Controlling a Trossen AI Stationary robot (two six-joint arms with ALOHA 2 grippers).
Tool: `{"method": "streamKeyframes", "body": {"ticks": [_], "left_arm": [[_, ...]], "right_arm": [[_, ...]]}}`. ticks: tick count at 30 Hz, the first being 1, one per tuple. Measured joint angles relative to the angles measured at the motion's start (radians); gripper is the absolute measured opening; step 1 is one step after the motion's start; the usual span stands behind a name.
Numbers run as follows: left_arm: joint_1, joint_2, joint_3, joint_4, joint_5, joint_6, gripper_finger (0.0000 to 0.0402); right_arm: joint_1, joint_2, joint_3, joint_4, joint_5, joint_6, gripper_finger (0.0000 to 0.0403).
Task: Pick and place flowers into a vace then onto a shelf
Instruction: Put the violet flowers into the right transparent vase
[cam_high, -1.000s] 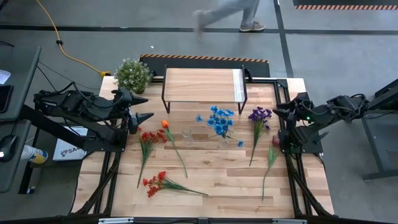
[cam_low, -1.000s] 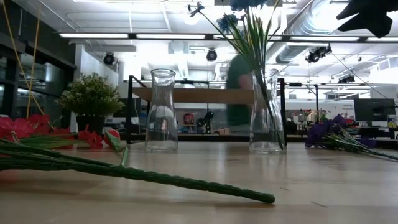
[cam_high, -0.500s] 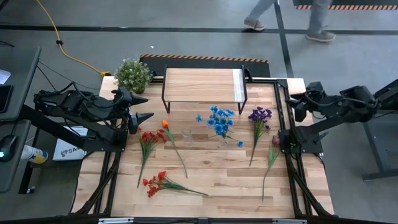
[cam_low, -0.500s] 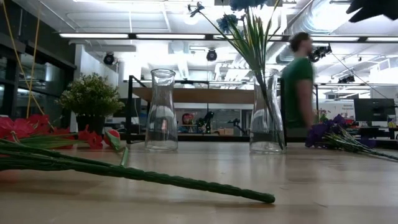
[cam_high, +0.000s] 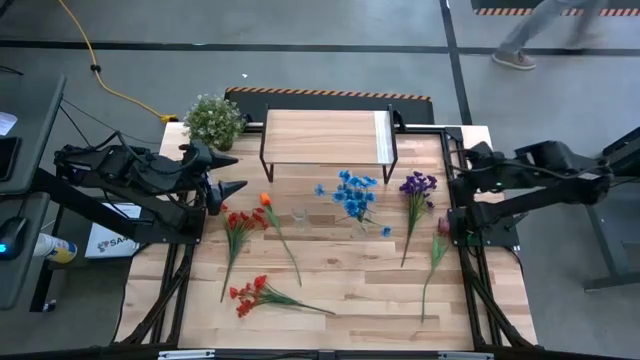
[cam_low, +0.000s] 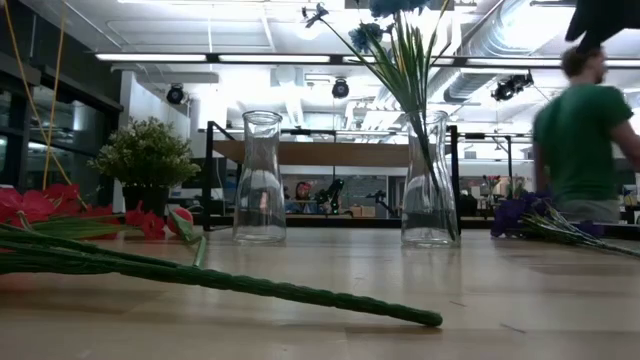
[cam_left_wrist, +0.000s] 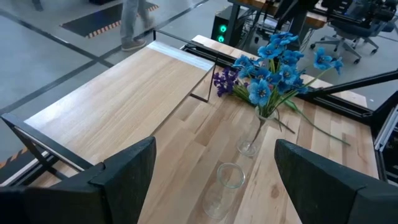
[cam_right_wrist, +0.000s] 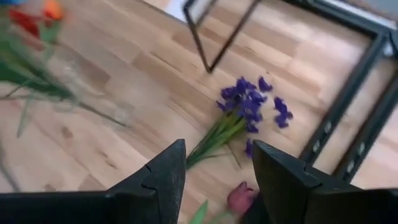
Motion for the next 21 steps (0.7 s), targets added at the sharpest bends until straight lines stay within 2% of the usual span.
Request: {"method": "streamKeyframes", "body": {"ticks": [12, 17, 21], "left_arm": [[0.000, 0.000, 0.000, -0.007, 0.000, 0.000, 0.0360], [0.000, 0.000, 0.000, -0.026, 0.000, 0.000, 0.0360], [0.000, 0.000, 0.000, -0.043, 0.000, 0.000, 0.0360]], "right_arm": [[-0.137, 0.098, -0.159, 0.013, -0.218, 0.204, 0.0174], [-0.165, 0.103, -0.251, 0.121, -0.334, 0.239, 0.0174], [-0.185, 0.102, -0.328, 0.242, -0.380, 0.246, 0.0174]]}}
